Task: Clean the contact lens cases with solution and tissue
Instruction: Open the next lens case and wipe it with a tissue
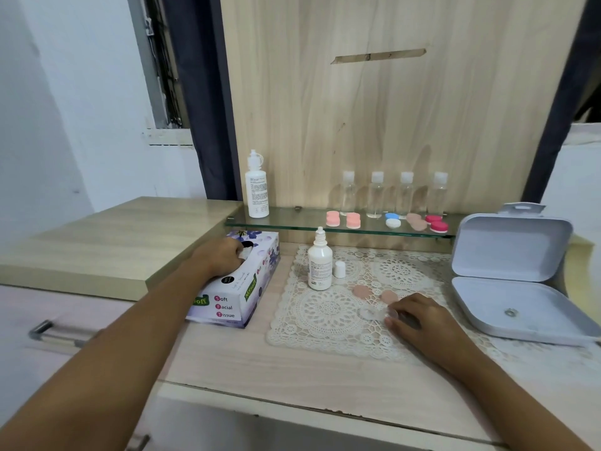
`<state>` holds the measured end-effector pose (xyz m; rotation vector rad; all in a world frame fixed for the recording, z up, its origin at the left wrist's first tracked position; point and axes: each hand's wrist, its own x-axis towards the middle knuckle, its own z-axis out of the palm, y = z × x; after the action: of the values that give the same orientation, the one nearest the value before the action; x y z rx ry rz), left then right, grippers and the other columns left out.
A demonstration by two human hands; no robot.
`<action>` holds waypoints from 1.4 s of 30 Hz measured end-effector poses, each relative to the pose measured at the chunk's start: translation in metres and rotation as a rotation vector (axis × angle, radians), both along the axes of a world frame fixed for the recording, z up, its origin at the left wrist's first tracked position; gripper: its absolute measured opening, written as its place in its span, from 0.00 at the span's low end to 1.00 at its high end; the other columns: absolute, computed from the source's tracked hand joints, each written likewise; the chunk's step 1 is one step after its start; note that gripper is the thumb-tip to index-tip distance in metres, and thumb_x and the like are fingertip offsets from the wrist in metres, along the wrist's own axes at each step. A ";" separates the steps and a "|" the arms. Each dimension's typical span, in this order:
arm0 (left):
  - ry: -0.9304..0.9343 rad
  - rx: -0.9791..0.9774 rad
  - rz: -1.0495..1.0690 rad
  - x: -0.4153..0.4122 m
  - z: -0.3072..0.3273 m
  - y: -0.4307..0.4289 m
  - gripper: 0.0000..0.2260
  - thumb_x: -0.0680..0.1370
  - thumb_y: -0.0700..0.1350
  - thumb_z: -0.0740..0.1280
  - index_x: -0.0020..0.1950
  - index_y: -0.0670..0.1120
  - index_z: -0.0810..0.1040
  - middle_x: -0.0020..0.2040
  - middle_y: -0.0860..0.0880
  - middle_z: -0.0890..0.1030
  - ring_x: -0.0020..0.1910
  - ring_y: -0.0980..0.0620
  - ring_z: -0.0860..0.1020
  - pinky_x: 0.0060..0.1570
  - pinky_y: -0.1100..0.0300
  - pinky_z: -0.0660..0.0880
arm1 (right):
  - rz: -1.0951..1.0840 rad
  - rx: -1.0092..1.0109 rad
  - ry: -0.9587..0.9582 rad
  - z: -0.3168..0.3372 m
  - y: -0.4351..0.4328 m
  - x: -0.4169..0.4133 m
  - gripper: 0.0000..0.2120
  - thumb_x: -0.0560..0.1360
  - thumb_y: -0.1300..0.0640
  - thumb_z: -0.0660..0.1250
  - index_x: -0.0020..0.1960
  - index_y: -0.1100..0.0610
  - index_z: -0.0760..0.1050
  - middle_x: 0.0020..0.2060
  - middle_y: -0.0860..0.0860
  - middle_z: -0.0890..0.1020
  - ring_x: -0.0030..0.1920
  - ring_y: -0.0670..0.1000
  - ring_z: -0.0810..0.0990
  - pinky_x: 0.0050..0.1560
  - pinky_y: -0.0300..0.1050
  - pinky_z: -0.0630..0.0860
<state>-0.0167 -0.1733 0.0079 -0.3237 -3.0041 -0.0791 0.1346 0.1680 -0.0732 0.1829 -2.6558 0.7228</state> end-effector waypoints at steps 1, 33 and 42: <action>-0.009 -0.015 0.003 -0.002 -0.001 0.000 0.11 0.77 0.45 0.60 0.56 0.47 0.78 0.57 0.46 0.78 0.51 0.49 0.74 0.50 0.58 0.72 | -0.001 -0.002 0.000 0.000 0.000 0.000 0.10 0.73 0.50 0.68 0.52 0.53 0.79 0.46 0.46 0.77 0.50 0.48 0.74 0.49 0.38 0.67; 0.125 0.912 -0.043 0.033 0.012 0.015 0.06 0.79 0.43 0.63 0.52 0.45 0.79 0.38 0.50 0.78 0.35 0.53 0.74 0.32 0.62 0.68 | 0.001 -0.008 0.003 0.002 -0.001 0.003 0.08 0.74 0.50 0.67 0.50 0.52 0.79 0.45 0.46 0.77 0.49 0.47 0.74 0.49 0.39 0.67; 0.448 1.088 -0.159 0.037 0.048 0.027 0.05 0.81 0.43 0.58 0.48 0.44 0.72 0.38 0.50 0.73 0.34 0.57 0.69 0.33 0.66 0.65 | -0.004 -0.002 0.009 0.001 -0.001 0.002 0.10 0.74 0.50 0.67 0.51 0.52 0.79 0.45 0.46 0.77 0.49 0.47 0.73 0.48 0.38 0.66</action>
<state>0.0201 -0.1464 0.0555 -0.3642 -2.0807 -1.3518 0.1370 0.1670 -0.0717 0.1804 -2.6460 0.7216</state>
